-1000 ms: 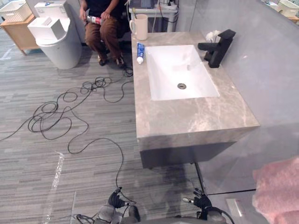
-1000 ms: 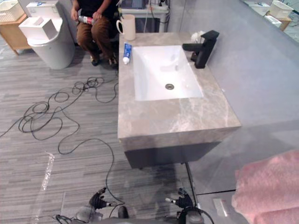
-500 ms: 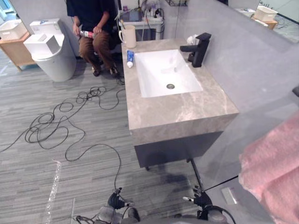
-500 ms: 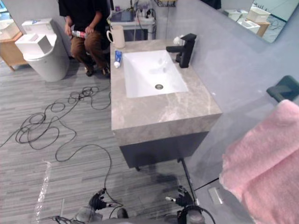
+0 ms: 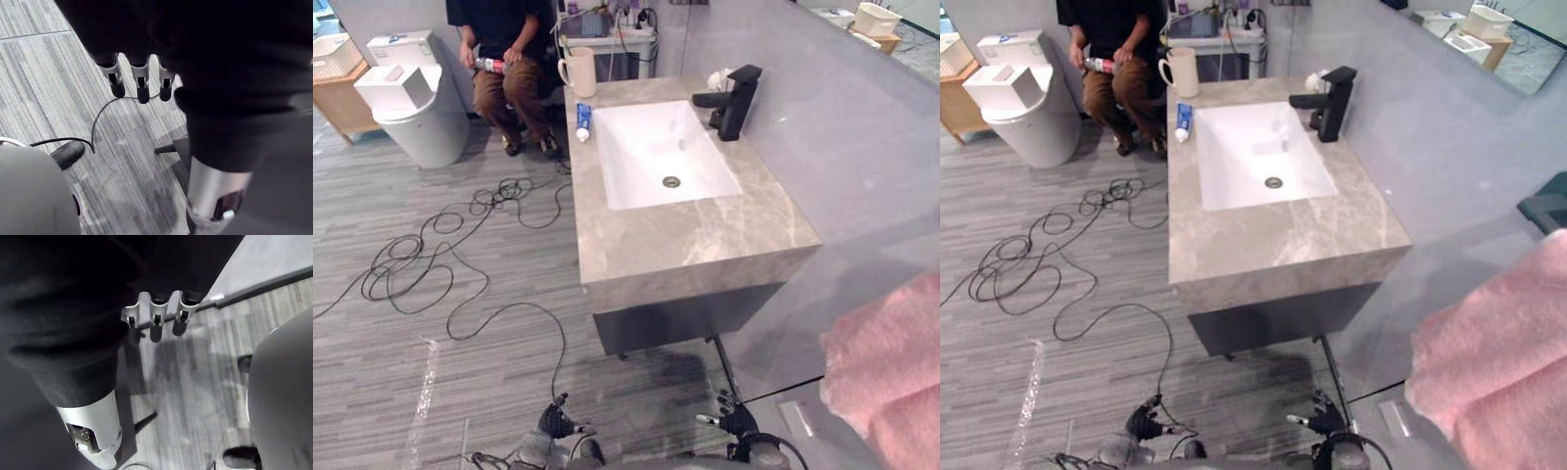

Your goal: Organize washtable

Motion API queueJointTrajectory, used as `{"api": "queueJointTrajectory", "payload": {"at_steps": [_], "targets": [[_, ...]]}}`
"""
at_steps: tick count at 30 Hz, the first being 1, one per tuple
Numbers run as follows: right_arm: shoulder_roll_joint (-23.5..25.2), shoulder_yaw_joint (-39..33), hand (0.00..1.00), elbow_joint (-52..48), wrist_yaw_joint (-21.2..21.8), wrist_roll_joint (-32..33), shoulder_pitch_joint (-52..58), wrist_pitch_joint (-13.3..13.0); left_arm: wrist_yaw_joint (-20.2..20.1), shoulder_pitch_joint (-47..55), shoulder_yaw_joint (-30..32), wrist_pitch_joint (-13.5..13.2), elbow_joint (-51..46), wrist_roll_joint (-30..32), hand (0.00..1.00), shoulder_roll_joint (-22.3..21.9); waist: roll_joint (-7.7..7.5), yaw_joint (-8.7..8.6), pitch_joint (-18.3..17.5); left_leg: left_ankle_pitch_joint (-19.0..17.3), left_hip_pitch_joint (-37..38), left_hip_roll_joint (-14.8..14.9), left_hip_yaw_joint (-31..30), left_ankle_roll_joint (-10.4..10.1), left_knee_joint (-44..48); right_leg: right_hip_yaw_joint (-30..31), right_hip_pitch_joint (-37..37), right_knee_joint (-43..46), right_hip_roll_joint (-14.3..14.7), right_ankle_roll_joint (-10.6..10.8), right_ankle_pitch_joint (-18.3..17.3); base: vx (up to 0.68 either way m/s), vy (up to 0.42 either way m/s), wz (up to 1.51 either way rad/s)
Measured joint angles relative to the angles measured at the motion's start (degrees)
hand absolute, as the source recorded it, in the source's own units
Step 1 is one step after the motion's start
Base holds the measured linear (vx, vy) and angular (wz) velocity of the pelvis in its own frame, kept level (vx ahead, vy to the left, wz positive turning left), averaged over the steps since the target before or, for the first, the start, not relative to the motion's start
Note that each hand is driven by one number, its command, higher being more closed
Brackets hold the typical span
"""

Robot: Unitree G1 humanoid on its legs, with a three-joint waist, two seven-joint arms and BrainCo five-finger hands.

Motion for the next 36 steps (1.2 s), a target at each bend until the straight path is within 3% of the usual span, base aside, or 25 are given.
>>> {"api": "queueJointTrajectory", "payload": {"at_steps": [6,7,10,13,16,21,26,36], "targets": [[0.38,-2.23,0.0,0.61,-0.05,0.02,-0.06,-0.2,0.02,0.38,0.68,-0.02,-0.01,-0.09,0.0,0.01,0.56,-0.06,0.04,-2.24,-0.46,1.16,0.35,-0.67,3.95,0.3,0.76,0.1,0.26,-0.15,0.09,0.0,-0.03,-0.08],[0.14,-2.23,0.0,0.66,-0.04,0.01,-0.14,-0.24,0.03,0.52,0.67,-0.02,0.0,-0.09,0.0,-0.2,1.52,-0.2,0.25,-3.11,-1.15,1.31,-0.05,-0.56,5.1,-0.12,1.22,0.09,0.21,-0.13,0.02,-0.07,-0.023,0.17],[-0.09,-2.52,0.0,0.72,-0.14,0.01,-0.35,-0.5,0.01,-0.21,0.33,-0.06,-0.01,-0.1,0.0,-0.46,1.5,-0.33,0.35,-4.16,-3.52,0.19,-2.32,0.16,6.64,-4.11,1.56,0.19,-1.28,0.08,-1.85,-0.08,-0.013,0.49],[-0.48,-4.58,0.0,0.99,-0.21,0.01,-0.49,-0.45,0.02,-0.21,0.25,-0.05,0.08,-0.18,0.0,-0.61,1.92,-0.42,1.01,-4.92,-4.69,0.99,2.21,0.47,7.75,-8.93,1.83,1.97,-2.88,0.79,-3.18,-0.05,0.019,0.91],[-1.16,-4.6,0.0,2.12,-0.2,-0.16,-1.04,0.01,0.2,0.77,0.29,-0.07,0.04,-0.84,0.0,-0.15,2.24,-0.18,1.09,-4.08,-6.15,-0.33,1.7,1.33,7.56,-13.44,2.06,3.29,-5.0,1.94,-4.51,0.0,0.064,0.83],[-0.58,-4.65,0.0,2.61,-0.22,-0.28,-1.54,0.17,0.33,2.08,0.6,0.03,0.59,-1.32,0.0,1.51,0.94,0.46,1.78,-1.39,-5.86,-2.65,-0.94,2.74,5.33,-15.56,3.1,2.92,-5.75,2.16,-4.49,0.11,0.034,0.33],[0.1,-4.8,0.0,3.57,-0.25,-0.87,-1.54,0.25,0.45,1.89,0.87,0.03,1.26,-2.26,0.0,2.85,-1.68,1.29,2.07,-0.88,-5.71,-3.03,-2.67,2.87,5.31,-17.13,4.33,2.93,-5.79,2.15,-4.46,0.08,-0.015,0.21],[0.02,-5.19,0.0,3.83,-0.22,-1.56,-1.84,0.14,0.64,1.8,2.32,0.03,1.59,-2.21,0.0,2.3,-1.41,1.02,2.3,2.26,-4.1,-2.18,-2.41,1.83,1.28,-16.95,4.08,2.8,-4.8,2.12,-4.42,0.0,-0.043,-0.02]]}}
